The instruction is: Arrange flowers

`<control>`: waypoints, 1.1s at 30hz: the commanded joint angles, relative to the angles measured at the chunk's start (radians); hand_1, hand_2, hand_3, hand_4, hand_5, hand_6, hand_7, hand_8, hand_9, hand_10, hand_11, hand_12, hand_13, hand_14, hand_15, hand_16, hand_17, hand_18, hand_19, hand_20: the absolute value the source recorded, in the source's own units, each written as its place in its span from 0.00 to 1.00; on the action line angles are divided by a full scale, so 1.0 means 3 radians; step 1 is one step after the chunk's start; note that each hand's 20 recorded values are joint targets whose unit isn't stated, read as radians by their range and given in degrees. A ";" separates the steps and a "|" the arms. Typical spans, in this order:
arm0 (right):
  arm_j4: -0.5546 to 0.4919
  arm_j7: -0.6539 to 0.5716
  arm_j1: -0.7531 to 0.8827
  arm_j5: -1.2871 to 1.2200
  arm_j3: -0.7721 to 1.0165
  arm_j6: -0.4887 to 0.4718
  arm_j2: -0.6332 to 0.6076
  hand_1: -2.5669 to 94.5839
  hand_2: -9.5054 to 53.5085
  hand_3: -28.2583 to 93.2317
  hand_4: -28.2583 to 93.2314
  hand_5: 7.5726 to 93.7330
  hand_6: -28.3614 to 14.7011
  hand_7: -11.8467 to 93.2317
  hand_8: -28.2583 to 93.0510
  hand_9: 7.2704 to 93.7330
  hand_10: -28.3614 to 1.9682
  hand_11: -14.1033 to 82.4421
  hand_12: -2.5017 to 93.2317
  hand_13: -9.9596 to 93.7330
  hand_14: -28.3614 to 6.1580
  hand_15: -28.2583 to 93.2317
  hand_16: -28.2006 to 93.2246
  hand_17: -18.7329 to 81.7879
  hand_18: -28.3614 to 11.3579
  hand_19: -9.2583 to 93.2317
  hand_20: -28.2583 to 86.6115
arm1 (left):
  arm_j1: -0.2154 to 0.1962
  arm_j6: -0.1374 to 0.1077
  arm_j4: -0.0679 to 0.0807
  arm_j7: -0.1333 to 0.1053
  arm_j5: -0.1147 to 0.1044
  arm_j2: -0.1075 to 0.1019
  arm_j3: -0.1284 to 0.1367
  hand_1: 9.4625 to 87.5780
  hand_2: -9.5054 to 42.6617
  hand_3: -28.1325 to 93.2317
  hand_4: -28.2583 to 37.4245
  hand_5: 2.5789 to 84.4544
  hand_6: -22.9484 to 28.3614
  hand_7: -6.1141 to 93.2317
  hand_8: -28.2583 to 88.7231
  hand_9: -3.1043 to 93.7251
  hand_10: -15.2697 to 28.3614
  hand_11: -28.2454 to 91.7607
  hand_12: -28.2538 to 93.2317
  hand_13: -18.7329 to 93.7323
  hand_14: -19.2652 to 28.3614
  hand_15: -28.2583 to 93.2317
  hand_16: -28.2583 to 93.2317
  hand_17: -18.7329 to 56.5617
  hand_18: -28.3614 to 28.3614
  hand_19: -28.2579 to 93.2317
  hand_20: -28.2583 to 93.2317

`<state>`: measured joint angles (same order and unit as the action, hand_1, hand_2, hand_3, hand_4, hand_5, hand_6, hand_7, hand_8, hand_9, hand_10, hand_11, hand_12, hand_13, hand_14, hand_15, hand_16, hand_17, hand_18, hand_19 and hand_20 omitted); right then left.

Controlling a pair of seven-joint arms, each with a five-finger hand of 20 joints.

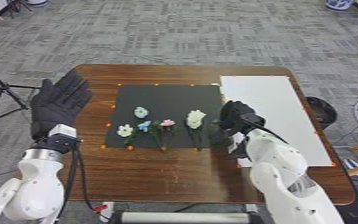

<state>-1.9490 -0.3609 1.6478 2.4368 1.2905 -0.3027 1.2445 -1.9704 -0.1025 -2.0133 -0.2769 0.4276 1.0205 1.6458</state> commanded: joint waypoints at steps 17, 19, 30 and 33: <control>0.0092 -0.0068 0.0078 0.0306 -0.0075 0.0181 0.0162 0.63 0.00 0.82 0.00 0.69 0.60 0.46 0.25 0.65 0.52 0.29 0.19 0.75 0.70 0.71 0.55 0.60 0.23 0.91 0.57 | -0.0056 -0.0151 -0.0046 -0.0079 -0.0047 0.0006 0.0004 0.21 0.44 0.80 0.00 0.49 0.60 0.16 0.17 0.35 0.65 0.37 0.30 0.37 0.70 0.39 0.22 0.16 0.75 0.51 0.30; 0.0037 -0.0024 0.0115 0.0294 -0.0065 0.0185 0.0152 0.63 0.00 0.81 0.00 0.69 0.60 0.45 0.24 0.64 0.51 0.29 0.19 0.75 0.70 0.71 0.55 0.59 0.23 0.91 0.57 | -0.0065 -0.0147 -0.0045 -0.0078 -0.0050 0.0014 0.0019 0.21 0.44 0.80 0.00 0.48 0.60 0.16 0.17 0.35 0.65 0.37 0.30 0.37 0.70 0.39 0.22 0.16 0.75 0.51 0.30; -0.0070 0.0052 0.0133 0.0296 -0.0065 0.0015 0.0172 0.55 0.00 0.83 0.00 0.69 0.61 0.32 0.14 0.63 0.50 0.28 0.19 0.74 0.62 0.72 0.51 0.58 0.21 0.91 0.57 | -0.0051 -0.0127 -0.0047 -0.0060 -0.0048 0.0027 -0.0006 0.20 0.45 0.79 0.00 0.45 0.60 0.16 0.17 0.35 0.66 0.38 0.31 0.37 0.70 0.39 0.21 0.16 0.75 0.51 0.30; -0.0083 0.0002 0.0126 0.0239 -0.0060 0.0023 0.0156 0.53 0.00 0.83 0.00 0.68 0.61 0.32 0.13 0.62 0.49 0.28 0.18 0.74 0.60 0.72 0.51 0.58 0.21 0.91 0.57 | -0.0058 -0.0129 -0.0045 -0.0056 -0.0049 0.0030 -0.0005 0.20 0.45 0.79 0.00 0.45 0.60 0.16 0.17 0.35 0.66 0.38 0.31 0.37 0.70 0.39 0.21 0.16 0.75 0.51 0.30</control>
<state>-1.9613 -0.3492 1.6868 2.5171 1.2712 -0.2833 1.2944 -1.9798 -0.1393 -2.0188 -0.2939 0.4168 1.0200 1.6442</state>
